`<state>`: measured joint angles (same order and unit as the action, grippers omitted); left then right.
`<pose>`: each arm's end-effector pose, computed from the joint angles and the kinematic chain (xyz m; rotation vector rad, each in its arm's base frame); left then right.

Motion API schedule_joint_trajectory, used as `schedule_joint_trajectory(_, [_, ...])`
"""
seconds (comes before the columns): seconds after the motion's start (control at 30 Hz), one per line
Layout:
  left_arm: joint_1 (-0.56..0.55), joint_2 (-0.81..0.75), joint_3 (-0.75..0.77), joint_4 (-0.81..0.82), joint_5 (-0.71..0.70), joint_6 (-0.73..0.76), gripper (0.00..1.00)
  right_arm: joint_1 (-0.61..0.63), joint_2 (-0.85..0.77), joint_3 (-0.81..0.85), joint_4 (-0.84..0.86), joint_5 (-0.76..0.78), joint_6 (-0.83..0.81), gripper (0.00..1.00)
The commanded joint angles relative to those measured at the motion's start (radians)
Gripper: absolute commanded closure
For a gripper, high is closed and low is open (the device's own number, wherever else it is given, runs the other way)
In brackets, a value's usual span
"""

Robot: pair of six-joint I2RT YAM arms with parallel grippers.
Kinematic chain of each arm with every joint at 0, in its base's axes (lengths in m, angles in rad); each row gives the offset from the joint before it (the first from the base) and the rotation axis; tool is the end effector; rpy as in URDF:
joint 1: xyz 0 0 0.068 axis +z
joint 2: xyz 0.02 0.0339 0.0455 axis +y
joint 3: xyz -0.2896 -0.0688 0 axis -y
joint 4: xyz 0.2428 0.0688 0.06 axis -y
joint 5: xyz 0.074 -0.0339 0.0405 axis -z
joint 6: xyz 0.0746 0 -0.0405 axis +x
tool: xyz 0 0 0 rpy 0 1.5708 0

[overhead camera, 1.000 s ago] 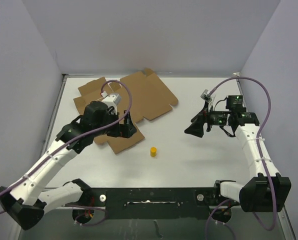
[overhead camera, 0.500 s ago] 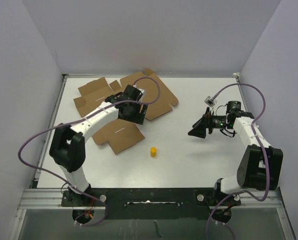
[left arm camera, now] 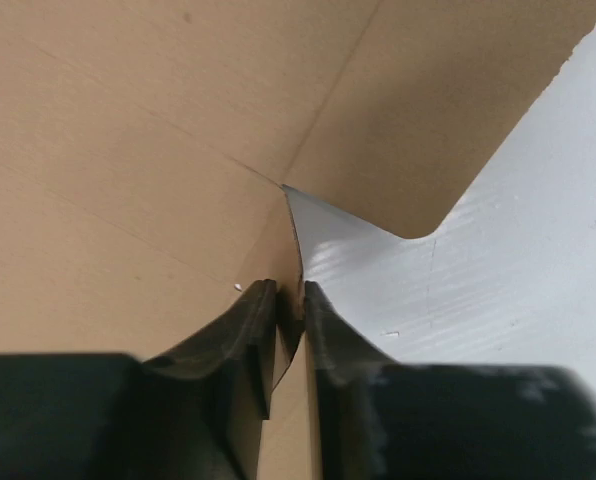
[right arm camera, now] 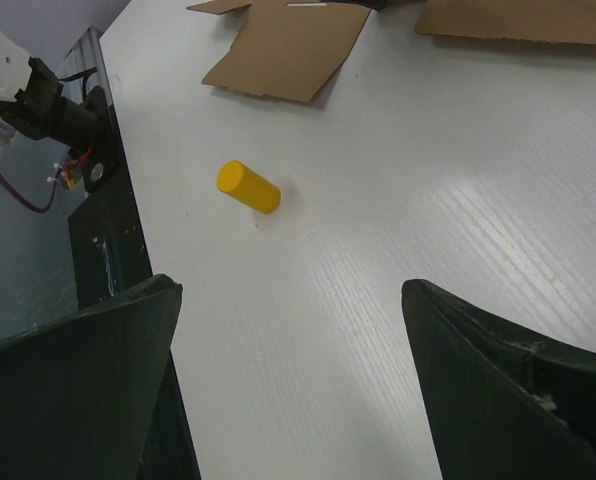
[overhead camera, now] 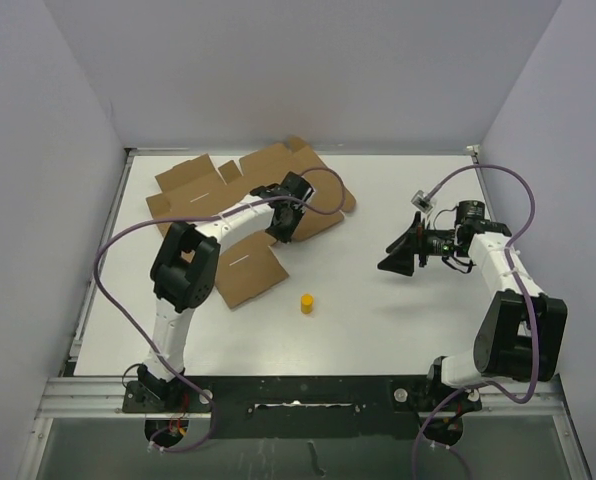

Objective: Fold the paper box

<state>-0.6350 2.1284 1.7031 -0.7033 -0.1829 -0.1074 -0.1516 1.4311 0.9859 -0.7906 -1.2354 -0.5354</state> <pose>0.3963 -0.2751 0.1805 0.6418 2.5870 0.0105 0.2647 0.0308 0.2568 -0.6520 2.0252 1.2928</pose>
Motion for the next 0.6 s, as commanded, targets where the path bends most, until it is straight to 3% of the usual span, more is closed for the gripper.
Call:
schedule_joint_trajectory(0.0, [-0.007,0.013,0.036,0.089,0.023,0.159,0.97,-0.012,-0.046,0.04,-0.014,-0.056,-0.026,0.02])
schedule_joint_trajectory(0.17, [-0.07,-0.04,0.094,0.176,0.067,0.313,1.0,-0.037,-0.059,0.037,-0.01,-0.085,-0.021,0.02])
schedule_joint_trajectory(0.3, [-0.119,-0.05,0.162,0.212,0.163,0.345,1.0,-0.072,-0.073,0.024,0.045,-0.079,0.044,0.02])
schedule_joint_trajectory(0.57, [-0.176,0.0,0.266,0.275,0.301,0.122,1.0,-0.188,-0.091,-0.054,0.288,0.208,0.363,0.02])
